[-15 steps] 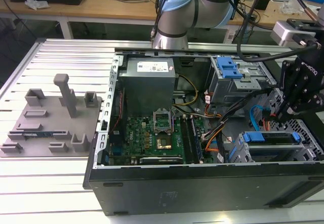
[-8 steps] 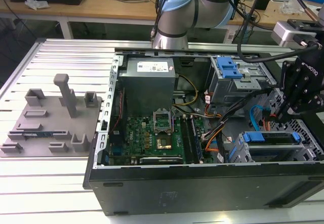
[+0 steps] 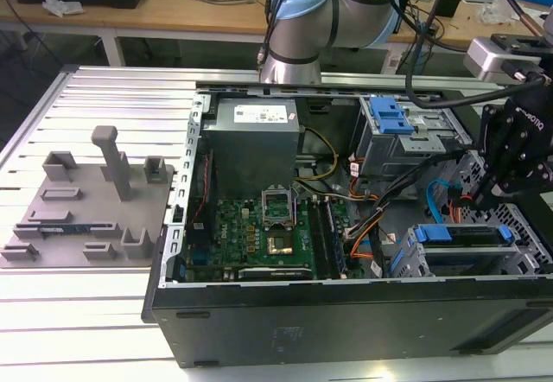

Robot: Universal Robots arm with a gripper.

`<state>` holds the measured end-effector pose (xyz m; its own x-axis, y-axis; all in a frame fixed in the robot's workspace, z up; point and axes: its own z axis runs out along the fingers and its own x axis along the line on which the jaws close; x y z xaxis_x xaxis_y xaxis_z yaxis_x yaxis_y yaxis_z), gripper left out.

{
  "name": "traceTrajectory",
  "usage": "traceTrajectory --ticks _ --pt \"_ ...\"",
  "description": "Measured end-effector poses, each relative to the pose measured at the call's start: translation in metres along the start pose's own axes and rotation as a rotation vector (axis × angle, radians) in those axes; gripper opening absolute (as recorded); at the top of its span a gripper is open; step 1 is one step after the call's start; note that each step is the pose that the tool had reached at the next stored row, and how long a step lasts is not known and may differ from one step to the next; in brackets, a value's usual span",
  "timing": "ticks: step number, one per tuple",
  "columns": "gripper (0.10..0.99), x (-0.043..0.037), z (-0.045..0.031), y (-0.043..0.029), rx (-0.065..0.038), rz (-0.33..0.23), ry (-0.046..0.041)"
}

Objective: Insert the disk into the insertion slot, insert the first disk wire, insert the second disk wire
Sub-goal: 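Insert the first disk wire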

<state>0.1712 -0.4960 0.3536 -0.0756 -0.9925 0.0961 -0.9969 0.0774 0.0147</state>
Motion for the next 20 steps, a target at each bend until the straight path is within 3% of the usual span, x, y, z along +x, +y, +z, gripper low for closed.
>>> traceTrajectory --ticks 20 --pt "0.165 0.0062 0.0006 0.001 0.006 0.001 -0.0004"
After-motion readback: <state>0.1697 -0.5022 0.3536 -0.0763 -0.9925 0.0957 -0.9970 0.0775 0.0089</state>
